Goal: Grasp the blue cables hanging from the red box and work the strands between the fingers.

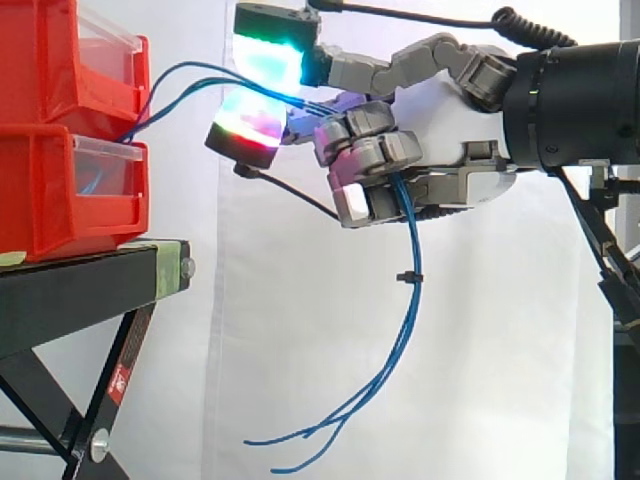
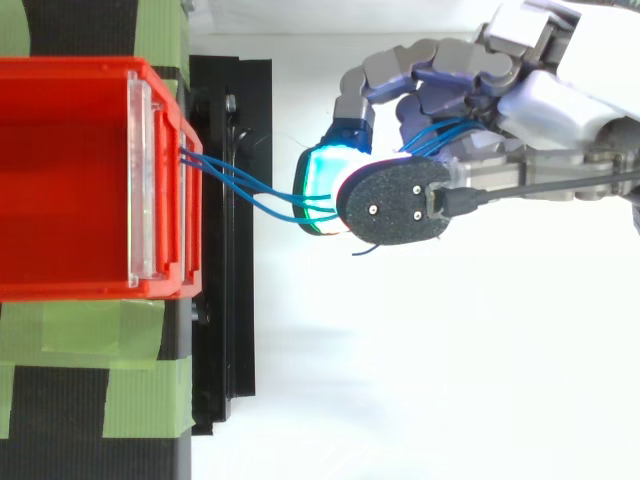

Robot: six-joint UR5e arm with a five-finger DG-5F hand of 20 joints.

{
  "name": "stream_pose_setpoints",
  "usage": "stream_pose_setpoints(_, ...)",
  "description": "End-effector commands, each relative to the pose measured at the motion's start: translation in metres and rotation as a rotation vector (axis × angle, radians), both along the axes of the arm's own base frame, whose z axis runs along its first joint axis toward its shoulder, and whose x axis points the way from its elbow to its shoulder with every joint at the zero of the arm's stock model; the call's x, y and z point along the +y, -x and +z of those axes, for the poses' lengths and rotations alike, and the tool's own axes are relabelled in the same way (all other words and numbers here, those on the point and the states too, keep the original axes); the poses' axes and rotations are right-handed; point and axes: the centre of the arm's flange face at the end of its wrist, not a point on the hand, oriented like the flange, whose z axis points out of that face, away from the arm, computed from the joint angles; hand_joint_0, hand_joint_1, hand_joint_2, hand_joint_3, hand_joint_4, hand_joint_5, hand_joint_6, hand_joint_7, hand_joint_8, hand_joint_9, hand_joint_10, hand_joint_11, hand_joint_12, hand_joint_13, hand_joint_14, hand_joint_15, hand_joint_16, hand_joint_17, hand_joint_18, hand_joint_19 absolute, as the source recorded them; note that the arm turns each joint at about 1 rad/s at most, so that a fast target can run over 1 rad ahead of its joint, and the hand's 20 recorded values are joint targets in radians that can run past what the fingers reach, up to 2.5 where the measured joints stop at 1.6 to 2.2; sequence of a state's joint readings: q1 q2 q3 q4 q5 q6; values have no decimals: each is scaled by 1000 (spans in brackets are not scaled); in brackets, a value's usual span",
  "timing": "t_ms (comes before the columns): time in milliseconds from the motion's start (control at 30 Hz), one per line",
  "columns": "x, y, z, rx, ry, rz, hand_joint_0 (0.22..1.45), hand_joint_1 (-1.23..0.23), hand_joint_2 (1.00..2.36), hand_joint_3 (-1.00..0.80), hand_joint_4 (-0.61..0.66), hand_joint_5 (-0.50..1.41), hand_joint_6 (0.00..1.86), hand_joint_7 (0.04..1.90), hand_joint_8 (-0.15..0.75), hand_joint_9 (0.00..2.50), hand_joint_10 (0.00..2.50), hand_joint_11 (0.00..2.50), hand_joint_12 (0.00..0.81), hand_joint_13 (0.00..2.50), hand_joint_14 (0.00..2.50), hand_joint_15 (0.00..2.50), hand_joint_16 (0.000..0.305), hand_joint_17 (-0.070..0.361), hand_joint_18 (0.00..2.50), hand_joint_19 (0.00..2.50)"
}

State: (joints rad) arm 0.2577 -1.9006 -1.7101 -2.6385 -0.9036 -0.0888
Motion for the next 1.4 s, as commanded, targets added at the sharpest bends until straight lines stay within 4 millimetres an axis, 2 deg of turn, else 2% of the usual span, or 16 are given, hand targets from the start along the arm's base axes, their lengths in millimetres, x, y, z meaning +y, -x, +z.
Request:
stream_pose_setpoints(0, 0, 0, 0, 3, 6, -2, 919, -648, 1015, -532, 166, 146, 738, 1087, 412, 652, 2500, 2417, 506, 1006, 2500, 1570, 57, 128, 1265, 829)
stream_pose_setpoints(133, 0, 0, 0, 4, 9, -2, 920, -669, 1018, -386, 170, 136, 743, 1072, 412, 652, 2500, 2417, 506, 1006, 2500, 1570, 57, 128, 1265, 829)
stream_pose_setpoints(233, 0, 0, 0, 4, 9, -2, 967, -720, 1018, -224, 175, 128, 774, 1044, 412, 652, 2500, 2417, 506, 1006, 2500, 1570, 57, 128, 1265, 829)
stream_pose_setpoints(567, 0, 0, 0, 4, 9, -3, 1077, -766, 1017, -100, 71, 143, 919, 1031, 412, 652, 2500, 2417, 506, 1006, 2500, 1570, 57, 128, 1265, 829)
stream_pose_setpoints(667, 0, 0, 0, 4, 9, -3, 1054, -756, 1013, 23, 60, 174, 906, 1059, 412, 652, 2500, 2417, 506, 1006, 2500, 1570, 57, 128, 1265, 829)
stream_pose_setpoints(767, 0, 0, -1, 6, 9, -3, 1003, -749, 1001, 80, 110, 165, 938, 1032, 412, 652, 2500, 2417, 506, 1006, 2500, 1570, 57, 128, 1265, 829)
stream_pose_setpoints(800, 0, 0, 0, 4, 8, -5, 993, -752, 1004, 77, 117, 166, 941, 1025, 412, 652, 2500, 2417, 506, 1006, 2500, 1570, 57, 128, 1265, 829)
stream_pose_setpoints(833, 0, 0, 0, 4, 8, -5, 940, -749, 1076, 26, 137, 147, 977, 1009, 412, 652, 2500, 2417, 506, 1006, 2500, 1570, 57, 128, 1265, 829)
stream_pose_setpoints(933, -1, 0, 0, 4, 8, -7, 875, -753, 1029, -57, 160, 100, 1075, 1032, 412, 652, 2500, 2417, 506, 1006, 2500, 1570, 57, 128, 1265, 829)
stream_pose_setpoints(1067, 0, 0, 0, 4, 7, -6, 946, -770, 1007, -48, 139, -17, 1311, 951, 412, 652, 2500, 2417, 506, 1006, 2500, 1570, 57, 128, 1265, 829)
stream_pose_setpoints(1133, 1, 0, 0, 4, 7, -5, 965, -769, 1007, -56, 124, -31, 1323, 937, 412, 652, 2500, 2417, 506, 1006, 2500, 1570, 57, 128, 1265, 829)
stream_pose_setpoints(1200, 2, 0, 0, 4, 6, -2, 920, -766, 1014, -225, 129, -54, 1322, 961, 412, 652, 2500, 2417, 506, 1006, 2500, 1570, 57, 128, 1265, 829)
stream_pose_setpoints(1267, 3, 0, 0, 3, 6, 0, 880, -759, 1014, -470, 103, -68, 1351, 1002, 412, 652, 2500, 2417, 506, 1006, 2500, 1570, 57, 128, 1265, 829)
stream_pose_setpoints(1300, 3, 0, 0, 4, 6, 0, 883, -758, 1014, -483, 97, -70, 1352, 1005, 412, 652, 2500, 2417, 506, 1006, 2500, 1570, 57, 128, 1265, 829)
stream_pose_setpoints(1333, 3, 0, -1, 4, 6, 0, 913, -762, 1015, -372, 82, -66, 1388, 981, 412, 652, 2500, 2417, 506, 1006, 2500, 1570, 57, 128, 1265, 829)
stream_pose_setpoints(1367, 3, 0, -1, 4, 6, 0, 950, -761, 1012, -164, 81, -66, 1410, 958, 412, 652, 2500, 2417, 506, 1006, 2500, 1570, 57, 128, 1265, 829)
